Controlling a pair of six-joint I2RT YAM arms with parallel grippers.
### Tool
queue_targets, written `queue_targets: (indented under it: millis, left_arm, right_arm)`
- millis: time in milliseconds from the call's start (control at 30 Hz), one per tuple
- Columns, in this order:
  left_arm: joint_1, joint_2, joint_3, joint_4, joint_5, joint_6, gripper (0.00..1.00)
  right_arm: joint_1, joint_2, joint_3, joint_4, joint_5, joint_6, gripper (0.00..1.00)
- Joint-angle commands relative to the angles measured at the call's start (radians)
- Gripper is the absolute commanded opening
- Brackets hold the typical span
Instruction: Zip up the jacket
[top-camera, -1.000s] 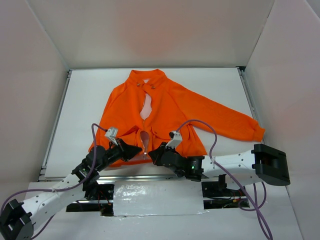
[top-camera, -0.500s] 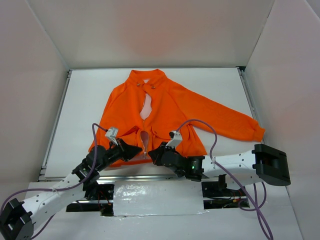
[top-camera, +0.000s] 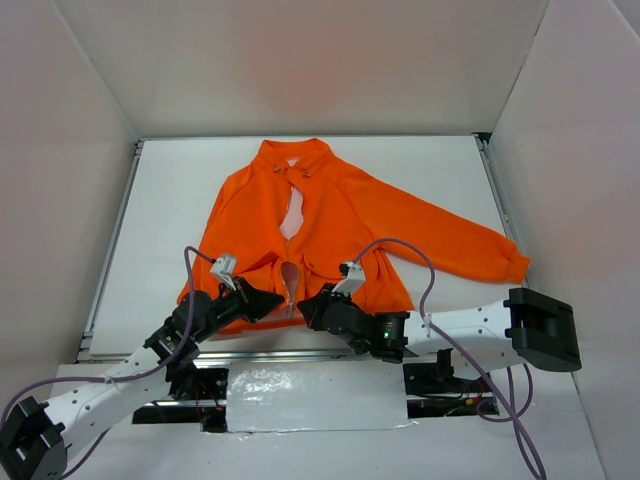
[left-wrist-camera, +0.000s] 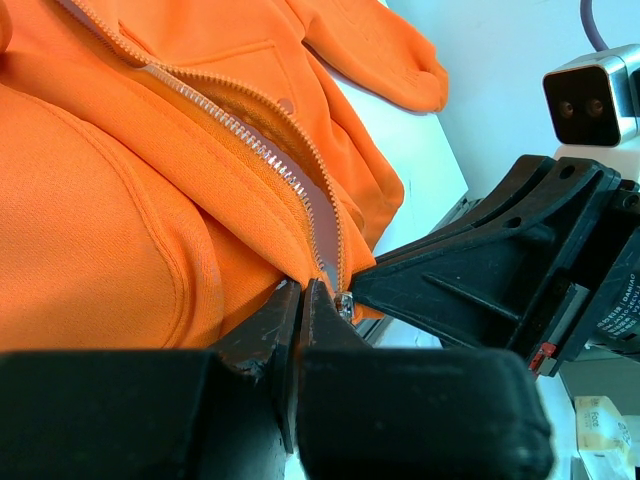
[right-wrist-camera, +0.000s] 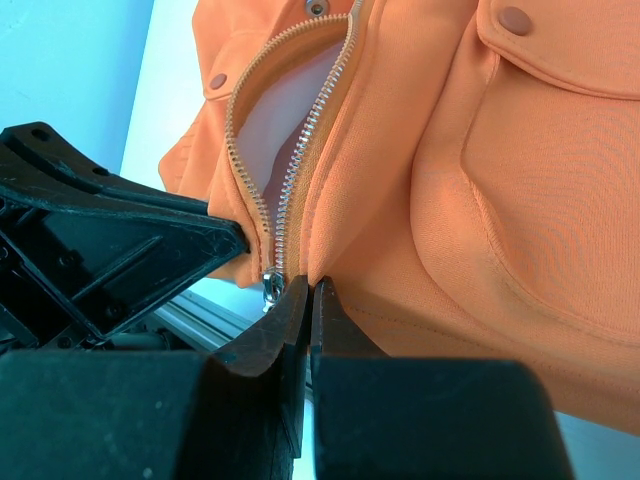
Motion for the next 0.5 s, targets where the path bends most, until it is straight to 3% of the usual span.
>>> queue_targets:
  millis: [0, 467]
  left_arm:
    - [-0.009, 0.001, 0.027, 0.075, 0.020, -0.005, 0.00]
    - [-0.017, -0.015, 0.030, 0.041, -0.017, 0.004, 0.00]
  right_arm:
    - [-0.004, -0.015, 0.033, 0.028, 0.045, -0.001, 0.00]
    - [-0.006, 0.016, 0.086, -0.009, 0.034, 0.012, 0.00]
